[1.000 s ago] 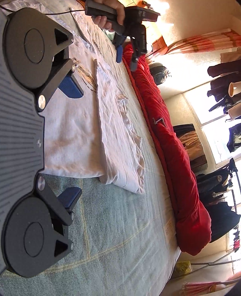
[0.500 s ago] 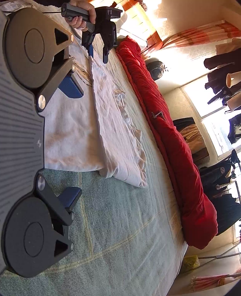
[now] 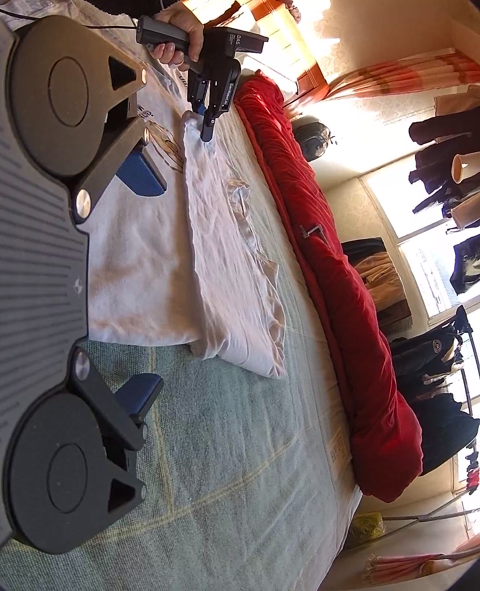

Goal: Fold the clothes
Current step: 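Close the left gripper on the shirt side edge and fold it inward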

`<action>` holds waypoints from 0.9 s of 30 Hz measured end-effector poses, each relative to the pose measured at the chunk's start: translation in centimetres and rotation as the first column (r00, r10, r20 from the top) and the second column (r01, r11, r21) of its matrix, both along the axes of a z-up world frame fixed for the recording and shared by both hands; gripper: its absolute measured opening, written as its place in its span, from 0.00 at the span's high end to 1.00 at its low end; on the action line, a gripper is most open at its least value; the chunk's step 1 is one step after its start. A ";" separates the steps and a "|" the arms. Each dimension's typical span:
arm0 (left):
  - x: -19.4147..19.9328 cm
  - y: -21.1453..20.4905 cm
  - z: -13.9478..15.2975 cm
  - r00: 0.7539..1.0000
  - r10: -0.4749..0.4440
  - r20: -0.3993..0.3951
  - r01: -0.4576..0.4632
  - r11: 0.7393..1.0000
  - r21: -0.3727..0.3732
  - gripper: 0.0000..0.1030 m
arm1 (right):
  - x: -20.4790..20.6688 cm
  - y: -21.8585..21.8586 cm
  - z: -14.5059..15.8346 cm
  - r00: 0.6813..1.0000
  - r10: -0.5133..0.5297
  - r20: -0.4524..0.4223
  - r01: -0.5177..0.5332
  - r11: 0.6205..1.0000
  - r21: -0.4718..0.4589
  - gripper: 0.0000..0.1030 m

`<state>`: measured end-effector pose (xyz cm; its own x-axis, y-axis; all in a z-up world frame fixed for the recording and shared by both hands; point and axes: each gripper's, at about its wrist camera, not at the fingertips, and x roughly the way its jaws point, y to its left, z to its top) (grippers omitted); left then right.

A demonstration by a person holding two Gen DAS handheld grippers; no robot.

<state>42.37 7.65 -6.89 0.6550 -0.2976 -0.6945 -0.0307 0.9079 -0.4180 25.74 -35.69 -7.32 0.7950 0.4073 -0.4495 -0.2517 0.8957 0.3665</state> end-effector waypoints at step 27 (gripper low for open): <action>-2.0 2.1 1.1 0.998 0.041 0.052 -0.041 0.999 0.000 0.90 | 4.0 3.0 0.2 0.990 -0.067 0.122 0.119 0.861 -0.495 0.00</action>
<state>40.33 9.77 -5.78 0.7019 -0.2689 -0.6596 -0.0460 0.9070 -0.4187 29.72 -32.64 -7.12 0.8680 0.0704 -0.4915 -0.1686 0.9729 -0.1583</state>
